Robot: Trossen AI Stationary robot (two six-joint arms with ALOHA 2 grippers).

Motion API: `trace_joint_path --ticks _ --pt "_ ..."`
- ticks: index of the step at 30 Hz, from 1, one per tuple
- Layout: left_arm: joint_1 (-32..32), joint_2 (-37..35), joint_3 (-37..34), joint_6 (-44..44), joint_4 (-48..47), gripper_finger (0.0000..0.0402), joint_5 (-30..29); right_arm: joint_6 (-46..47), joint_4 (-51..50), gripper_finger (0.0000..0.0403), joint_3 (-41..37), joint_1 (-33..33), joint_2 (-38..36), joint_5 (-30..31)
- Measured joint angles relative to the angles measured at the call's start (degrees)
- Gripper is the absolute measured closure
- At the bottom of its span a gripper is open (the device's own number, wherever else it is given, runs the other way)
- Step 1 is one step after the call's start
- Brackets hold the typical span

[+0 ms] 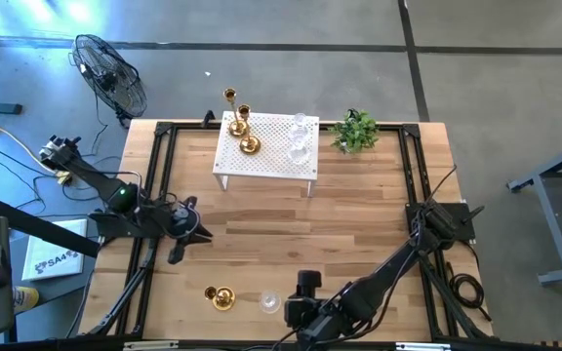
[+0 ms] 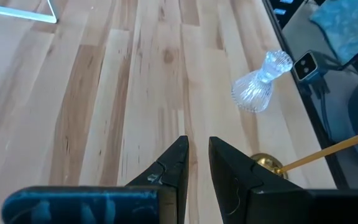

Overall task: Pick & Place candle stick holders
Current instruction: Put the transparent candle holder on the shelf

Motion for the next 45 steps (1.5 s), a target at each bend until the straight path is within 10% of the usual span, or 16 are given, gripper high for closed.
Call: trace_joint_path --ticks 13,33,45 --pt "0.0 1.6 0.0 -1.0 0.0 0.0341 -0.1 -13.9 9.6 0.0137 0.1 -1.6 0.2 5.4" --pt "0.0 1.5 0.0 -1.2 -0.7 0.0341 -0.2 -8.4 9.3 0.0143 0.1 -13.5 2.4 -26.5" --pt "0.0 1.5 0.0 -1.1 -0.9 0.0341 -0.4 -8.4 7.5 0.0144 0.0 -16.3 4.0 -28.2"
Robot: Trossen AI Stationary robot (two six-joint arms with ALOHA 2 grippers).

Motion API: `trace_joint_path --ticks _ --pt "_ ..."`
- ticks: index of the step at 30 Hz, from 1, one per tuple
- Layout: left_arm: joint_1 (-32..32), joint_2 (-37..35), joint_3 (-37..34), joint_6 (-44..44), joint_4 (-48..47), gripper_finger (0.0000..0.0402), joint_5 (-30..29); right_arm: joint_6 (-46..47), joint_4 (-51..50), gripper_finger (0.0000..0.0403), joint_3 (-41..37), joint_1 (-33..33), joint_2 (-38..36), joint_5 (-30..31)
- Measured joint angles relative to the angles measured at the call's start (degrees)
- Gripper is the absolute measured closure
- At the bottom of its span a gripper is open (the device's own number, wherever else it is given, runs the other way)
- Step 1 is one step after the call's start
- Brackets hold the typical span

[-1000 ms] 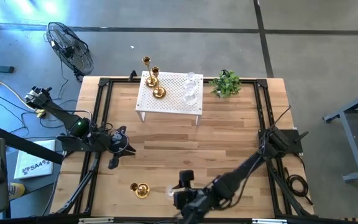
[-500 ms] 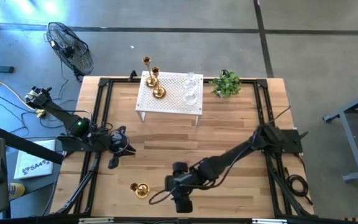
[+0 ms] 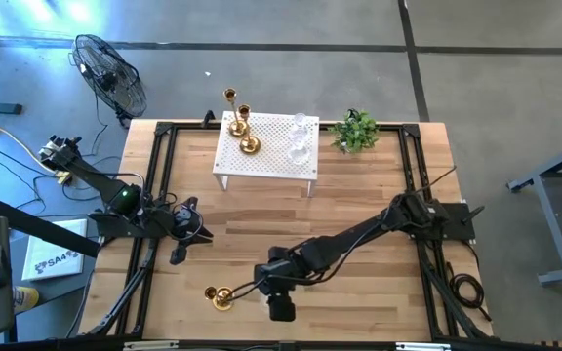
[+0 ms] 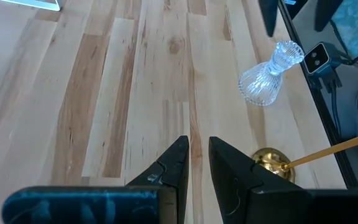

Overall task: Pick & Place candle stick holders
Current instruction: Put the transparent candle holder on the shelf

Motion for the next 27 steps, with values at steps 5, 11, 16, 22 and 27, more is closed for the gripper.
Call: trace_joint_path --ticks 5,11,16,22,27 --pt "0.0 0.0 0.0 0.0 0.0 0.0341 -0.6 2.2 0.5 0.0144 0.0 -0.2 1.2 -2.9" --pt "0.0 0.0 0.0 0.0 0.1 0.0341 -0.5 2.0 1.3 0.0144 0.0 0.0 2.3 -5.5" --pt "0.0 0.0 0.0 0.0 0.5 0.0341 -0.5 1.8 1.2 0.0144 0.0 -0.1 2.7 -6.6" --pt "0.0 0.0 0.0 0.0 0.4 0.0341 -0.5 1.0 1.4 0.0144 0.0 -0.1 2.7 -7.6" --pt "0.0 0.0 0.0 0.0 0.4 0.0341 -0.5 0.8 2.0 0.0144 0.0 -0.1 3.0 -7.6"
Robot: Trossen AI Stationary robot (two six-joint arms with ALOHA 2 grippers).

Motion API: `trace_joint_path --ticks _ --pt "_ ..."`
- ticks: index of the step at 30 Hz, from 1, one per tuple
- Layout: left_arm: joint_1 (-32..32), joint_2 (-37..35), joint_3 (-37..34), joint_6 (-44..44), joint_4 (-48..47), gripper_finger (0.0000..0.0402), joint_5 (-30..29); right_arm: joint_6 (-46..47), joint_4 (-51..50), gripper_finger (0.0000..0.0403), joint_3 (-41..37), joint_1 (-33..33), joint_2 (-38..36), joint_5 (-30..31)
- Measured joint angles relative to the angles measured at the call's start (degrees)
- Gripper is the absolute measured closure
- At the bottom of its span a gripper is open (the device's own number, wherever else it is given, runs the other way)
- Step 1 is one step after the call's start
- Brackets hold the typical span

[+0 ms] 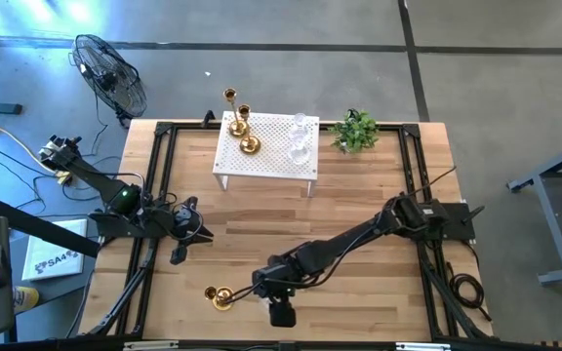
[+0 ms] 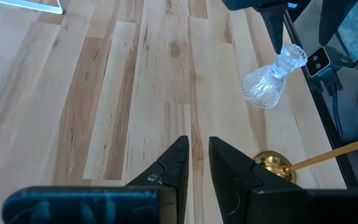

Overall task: Pick & Place candle stick holders
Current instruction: Put the transparent candle holder on the shelf

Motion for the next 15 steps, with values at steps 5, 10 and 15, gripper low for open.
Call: trace_joint_path --ticks 5,10,15 --pt "0.0 0.0 0.0 0.0 -0.1 0.0341 0.0 -0.2 1.0 0.0144 0.0 -0.3 1.8 -2.4" --pt "0.0 0.0 0.0 0.0 -0.1 0.0341 0.0 0.0 2.9 0.0144 0.0 -1.1 3.9 -7.2" --pt "0.0 0.0 0.0 0.0 -0.2 0.0341 -0.4 -0.3 3.7 0.0144 0.0 -1.6 4.1 -7.6"
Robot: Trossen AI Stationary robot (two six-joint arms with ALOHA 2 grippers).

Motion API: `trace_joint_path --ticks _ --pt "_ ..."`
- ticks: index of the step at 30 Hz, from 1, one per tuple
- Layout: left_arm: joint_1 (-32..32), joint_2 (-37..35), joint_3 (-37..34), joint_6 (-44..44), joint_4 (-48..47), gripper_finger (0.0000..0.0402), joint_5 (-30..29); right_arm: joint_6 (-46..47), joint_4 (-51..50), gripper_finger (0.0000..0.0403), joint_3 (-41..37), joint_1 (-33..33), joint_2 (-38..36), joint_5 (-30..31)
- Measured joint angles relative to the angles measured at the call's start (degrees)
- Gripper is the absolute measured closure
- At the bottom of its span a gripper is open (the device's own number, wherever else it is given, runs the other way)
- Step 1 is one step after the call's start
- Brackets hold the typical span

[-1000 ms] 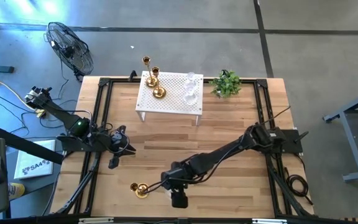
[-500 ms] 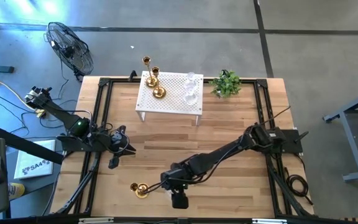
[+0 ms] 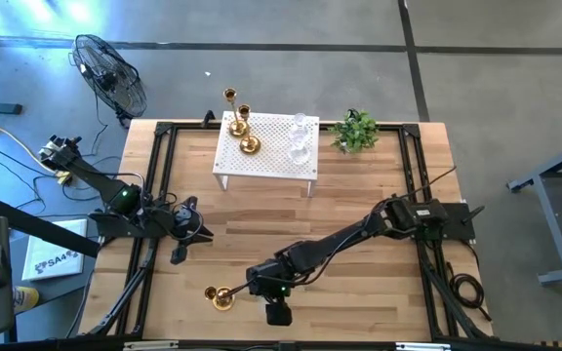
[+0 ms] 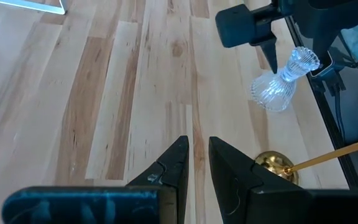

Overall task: Pick & Place candle stick holders
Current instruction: Put the transparent candle holder on the shelf

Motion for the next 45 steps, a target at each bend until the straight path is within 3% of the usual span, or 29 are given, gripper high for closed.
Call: trace_joint_path --ticks 45 --pt "0.0 0.0 0.0 0.0 -1.1 0.0341 -0.6 0.3 -1.5 0.0144 0.0 -3.5 0.0 6.4"
